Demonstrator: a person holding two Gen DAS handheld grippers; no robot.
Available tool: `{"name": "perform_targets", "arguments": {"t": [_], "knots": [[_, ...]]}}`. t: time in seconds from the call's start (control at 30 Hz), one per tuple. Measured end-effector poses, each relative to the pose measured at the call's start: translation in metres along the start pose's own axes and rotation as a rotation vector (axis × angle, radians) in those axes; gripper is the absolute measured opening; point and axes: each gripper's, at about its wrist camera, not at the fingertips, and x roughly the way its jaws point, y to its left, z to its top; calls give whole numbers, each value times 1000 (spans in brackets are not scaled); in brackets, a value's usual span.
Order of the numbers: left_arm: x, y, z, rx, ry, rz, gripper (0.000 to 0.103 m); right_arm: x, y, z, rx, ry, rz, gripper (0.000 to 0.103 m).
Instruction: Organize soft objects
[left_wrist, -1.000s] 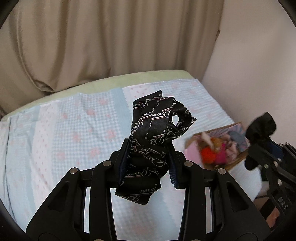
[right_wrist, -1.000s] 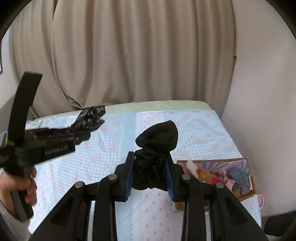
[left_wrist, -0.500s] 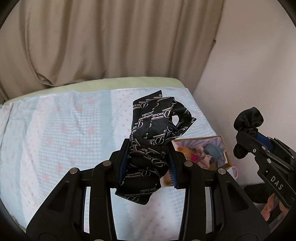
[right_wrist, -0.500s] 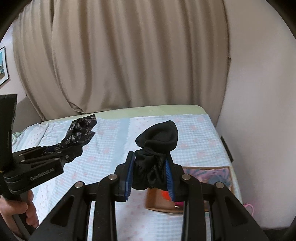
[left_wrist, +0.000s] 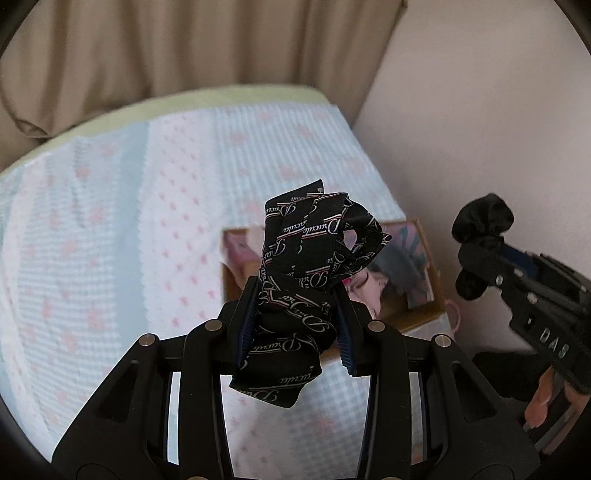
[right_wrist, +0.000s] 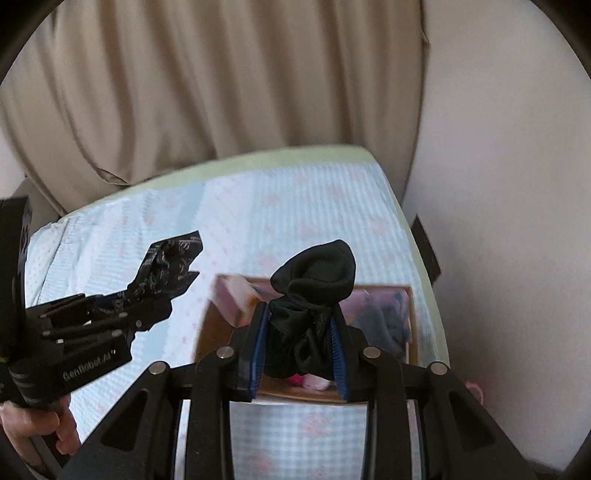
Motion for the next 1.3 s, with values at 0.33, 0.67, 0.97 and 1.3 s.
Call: {"name": "perform_targets", "arguments": {"t": [0.33,0.67,0.97,1.3], "knots": [[91,-46,1,49,127,-22,34,72,-64,-16,49,151,1,28],[165,-57,16,83,228,-4,36,112,-78,-36,-34,212,66,28],[149,-48,19,84,205,14,103,123,-78,-58,-87,252,102,103],[126,-34,11,44,192,10,103,107,-82,-59,-45,231,70,103]]}}
